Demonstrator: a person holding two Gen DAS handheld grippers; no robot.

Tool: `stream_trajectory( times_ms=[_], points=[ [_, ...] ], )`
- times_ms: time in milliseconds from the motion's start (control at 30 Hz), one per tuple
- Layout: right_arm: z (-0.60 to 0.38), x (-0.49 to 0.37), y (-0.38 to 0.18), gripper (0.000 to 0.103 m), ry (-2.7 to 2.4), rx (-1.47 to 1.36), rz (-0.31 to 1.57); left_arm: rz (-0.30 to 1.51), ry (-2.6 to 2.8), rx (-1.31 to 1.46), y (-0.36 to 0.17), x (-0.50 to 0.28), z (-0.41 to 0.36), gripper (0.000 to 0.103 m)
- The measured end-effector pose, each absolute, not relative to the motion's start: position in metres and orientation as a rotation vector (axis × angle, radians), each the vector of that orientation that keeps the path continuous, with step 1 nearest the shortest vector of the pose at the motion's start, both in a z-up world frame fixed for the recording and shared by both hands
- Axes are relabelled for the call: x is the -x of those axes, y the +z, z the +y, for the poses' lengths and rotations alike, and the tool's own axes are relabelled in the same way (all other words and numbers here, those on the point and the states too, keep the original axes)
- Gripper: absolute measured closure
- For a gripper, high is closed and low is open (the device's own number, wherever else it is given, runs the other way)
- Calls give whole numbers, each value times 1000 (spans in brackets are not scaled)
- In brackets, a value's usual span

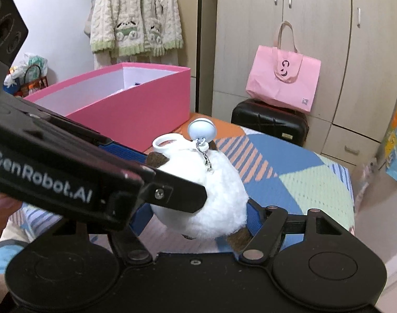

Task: Organize soft objects
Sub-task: 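Lift and carry the white plush over the pink box with the left gripper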

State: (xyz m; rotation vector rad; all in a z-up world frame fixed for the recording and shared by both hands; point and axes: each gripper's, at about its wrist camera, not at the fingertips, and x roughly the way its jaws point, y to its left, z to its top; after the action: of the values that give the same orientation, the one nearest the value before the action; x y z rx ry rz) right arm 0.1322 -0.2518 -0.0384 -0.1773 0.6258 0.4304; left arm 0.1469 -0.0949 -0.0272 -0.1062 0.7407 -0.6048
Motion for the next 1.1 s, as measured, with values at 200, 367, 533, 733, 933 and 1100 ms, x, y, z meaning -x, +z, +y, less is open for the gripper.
stream_trajectory(
  times_ms=[200,367,533,733,933,1100],
  points=[
    [-237,-100,-30,27,414,219,654,748,-648,86,-24,-116,-83,50],
    [-224,-79,-21,28,456,223,689,766,-660,46,-16,-91,-69,51],
    [-202,-60,-5,28,493,259,710,816,-685,27,-1,-78,-46,51],
    [-171,-43,17,28,547,305,705,848,-673,8,23,-62,-15,51],
    [-141,-38,38,28,598,358,650,845,-650,67,43,-61,20,49],
    [-123,-49,56,26,612,356,583,753,-606,88,59,-64,40,49]
  ],
)
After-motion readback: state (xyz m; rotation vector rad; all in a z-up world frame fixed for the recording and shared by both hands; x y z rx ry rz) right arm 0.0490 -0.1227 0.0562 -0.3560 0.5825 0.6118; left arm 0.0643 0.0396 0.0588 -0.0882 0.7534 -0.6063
